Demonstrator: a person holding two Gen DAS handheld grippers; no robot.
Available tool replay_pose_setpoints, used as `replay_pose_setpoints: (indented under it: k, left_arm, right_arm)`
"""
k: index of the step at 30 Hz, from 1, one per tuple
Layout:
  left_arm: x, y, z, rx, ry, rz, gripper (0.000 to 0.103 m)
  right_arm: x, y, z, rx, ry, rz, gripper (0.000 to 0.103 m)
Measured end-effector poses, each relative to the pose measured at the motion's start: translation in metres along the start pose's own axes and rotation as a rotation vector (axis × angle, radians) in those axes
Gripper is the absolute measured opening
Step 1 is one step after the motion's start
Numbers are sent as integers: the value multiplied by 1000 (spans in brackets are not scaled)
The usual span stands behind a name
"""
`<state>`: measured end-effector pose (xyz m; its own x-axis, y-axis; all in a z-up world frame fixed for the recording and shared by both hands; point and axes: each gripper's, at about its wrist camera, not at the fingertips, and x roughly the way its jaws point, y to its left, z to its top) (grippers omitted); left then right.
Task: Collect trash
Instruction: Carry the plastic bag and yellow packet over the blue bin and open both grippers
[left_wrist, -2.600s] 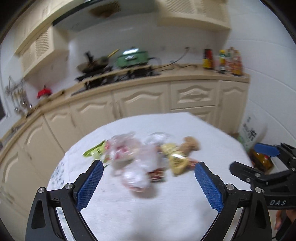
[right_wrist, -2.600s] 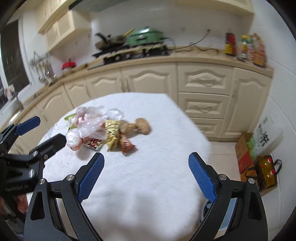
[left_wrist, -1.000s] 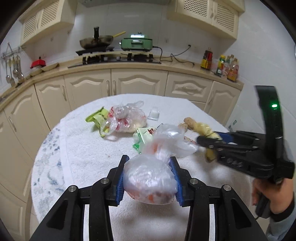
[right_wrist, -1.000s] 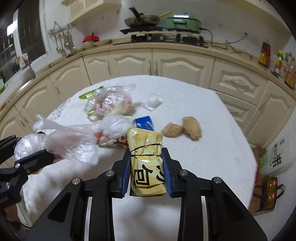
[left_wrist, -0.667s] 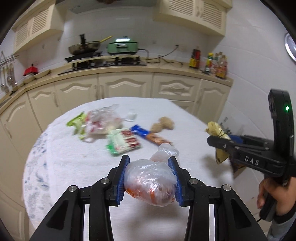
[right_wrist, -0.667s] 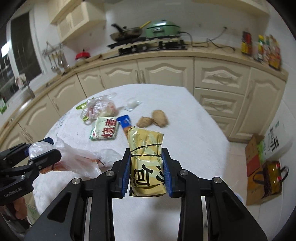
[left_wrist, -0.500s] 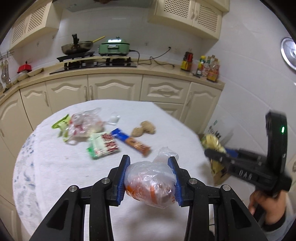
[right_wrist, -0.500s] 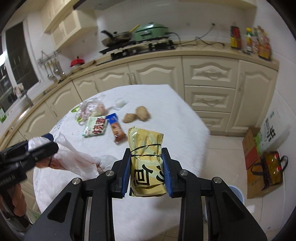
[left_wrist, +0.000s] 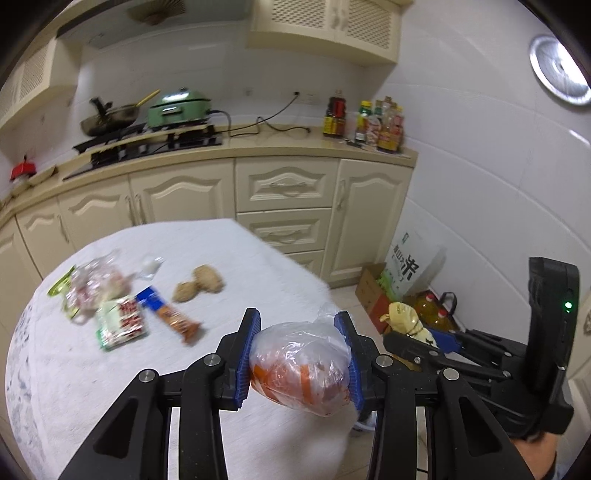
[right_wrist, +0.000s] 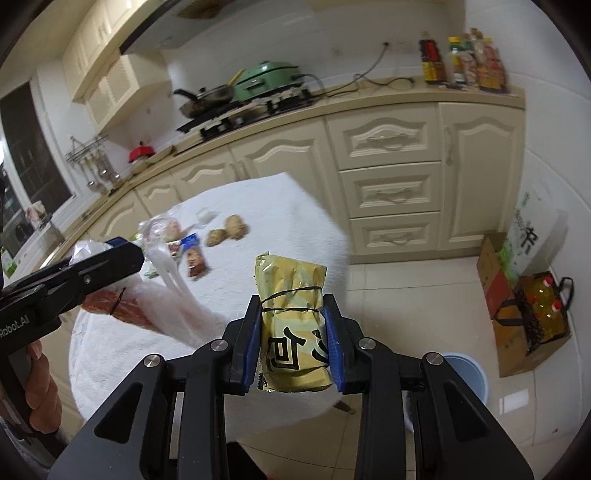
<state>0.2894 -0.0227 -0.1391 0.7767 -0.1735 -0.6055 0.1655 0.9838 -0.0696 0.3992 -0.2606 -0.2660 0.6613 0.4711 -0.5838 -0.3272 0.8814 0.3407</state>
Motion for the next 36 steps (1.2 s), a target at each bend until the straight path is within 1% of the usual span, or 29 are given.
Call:
replay_pose_setpoints:
  k: [2, 5, 8, 12, 14, 19, 21, 24, 27, 29, 30, 31, 32, 33, 34, 35, 36]
  left_arm:
    - [13, -21, 4, 30, 0, -9, 37]
    - [37, -58, 11, 71, 26, -61, 36]
    - [65, -95, 15, 128, 49, -90, 36]
    - [112, -148, 11, 212, 93, -112, 36]
    - [137, -165, 10, 237, 121, -126, 36]
    - [210, -212, 3, 316, 199, -154, 36]
    - [239, -227, -3, 347, 223, -149, 36]
    - [286, -244, -11, 384, 258, -143, 36]
    - [323, -257, -19, 405, 275, -137, 37]
    - [344, -263, -26, 422, 296, -138, 41]
    - [355, -267, -27, 426, 301, -123, 42]
    - [360, -268, -32, 430, 301, -114, 46]
    - [368, -269, -33, 432, 297, -102, 57]
    - [374, -270, -34, 433, 290, -88, 64]
    - [380, -271, -36, 432, 281, -74, 75]
    - [383, -271, -37, 431, 273, -64, 78]
    - [388, -271, -36, 429, 269, -59, 78]
  right_arm:
    - [-7, -14, -2, 18, -12, -18, 31]
    - [-21, -42, -6, 52, -29, -56, 31]
    - [-34, -71, -12, 86, -43, -97, 31]
    - [-46, -117, -24, 135, -39, -168, 31]
    - [-47, -138, -31, 165, -31, -192, 31]
    - [-38, -194, -58, 237, 17, -257, 31]
    - [-29, -217, -71, 266, 45, -287, 31]
    - [-15, -244, -89, 305, 77, -310, 31]
    - [0, -266, -105, 328, 112, -334, 31]
    - [11, -276, -114, 345, 134, -333, 31]
    - [16, -281, -119, 352, 147, -334, 31]
    - [20, -284, -123, 355, 154, -335, 31]
    - [23, -286, -126, 361, 162, -332, 31]
    - [28, -290, -129, 368, 170, -327, 31]
    - [31, -291, -130, 370, 173, -327, 31]
    - [34, -294, -132, 372, 178, -325, 31]
    - [38, -295, -133, 375, 180, -320, 31]
